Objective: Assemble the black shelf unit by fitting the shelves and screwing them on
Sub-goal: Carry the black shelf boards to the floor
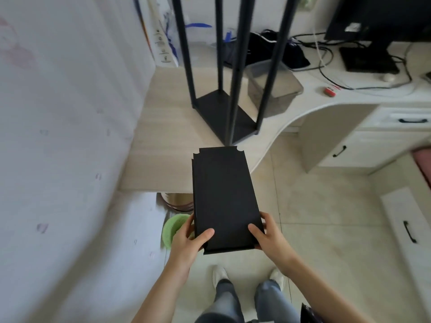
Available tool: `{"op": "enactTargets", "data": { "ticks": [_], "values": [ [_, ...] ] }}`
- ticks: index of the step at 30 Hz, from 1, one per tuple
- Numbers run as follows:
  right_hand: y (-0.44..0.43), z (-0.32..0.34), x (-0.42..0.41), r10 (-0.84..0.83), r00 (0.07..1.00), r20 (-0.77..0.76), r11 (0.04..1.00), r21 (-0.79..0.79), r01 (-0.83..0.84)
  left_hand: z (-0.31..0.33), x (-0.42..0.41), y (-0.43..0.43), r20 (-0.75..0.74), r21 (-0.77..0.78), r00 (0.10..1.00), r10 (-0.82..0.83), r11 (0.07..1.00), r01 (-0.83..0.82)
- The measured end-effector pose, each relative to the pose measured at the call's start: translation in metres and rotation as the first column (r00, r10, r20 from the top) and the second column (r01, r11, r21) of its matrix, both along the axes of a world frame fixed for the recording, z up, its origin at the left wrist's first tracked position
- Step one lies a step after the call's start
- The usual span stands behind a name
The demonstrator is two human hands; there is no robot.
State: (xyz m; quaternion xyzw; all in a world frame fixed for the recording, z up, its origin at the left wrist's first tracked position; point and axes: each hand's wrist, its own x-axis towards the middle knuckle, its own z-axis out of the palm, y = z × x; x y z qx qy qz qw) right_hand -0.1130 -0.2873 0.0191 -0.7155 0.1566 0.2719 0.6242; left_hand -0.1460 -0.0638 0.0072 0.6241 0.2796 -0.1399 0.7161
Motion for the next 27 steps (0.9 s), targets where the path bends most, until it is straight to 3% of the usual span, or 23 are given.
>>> {"op": "enactTargets", "data": {
  "ticks": [14,21,27],
  "values": [
    [-0.195,0.0,-0.074,-0.41,0.91,-0.061,0.909,0.058,0.413,-0.012,0.013,-0.201,-0.019,-0.059,0.952,-0.306,0.951,0.305],
    [-0.343,-0.011,-0.095,-0.523,0.852,-0.014,0.851,0.034,0.523,-0.024,0.024,-0.352,-0.044,-0.065,0.861,-0.506,0.862,0.503],
    [-0.428,-0.025,-0.119,-0.662,0.749,-0.029,0.749,0.016,0.663,-0.039,0.038,-0.453,-0.068,-0.049,0.744,-0.664,0.747,0.663]
  ]
}}
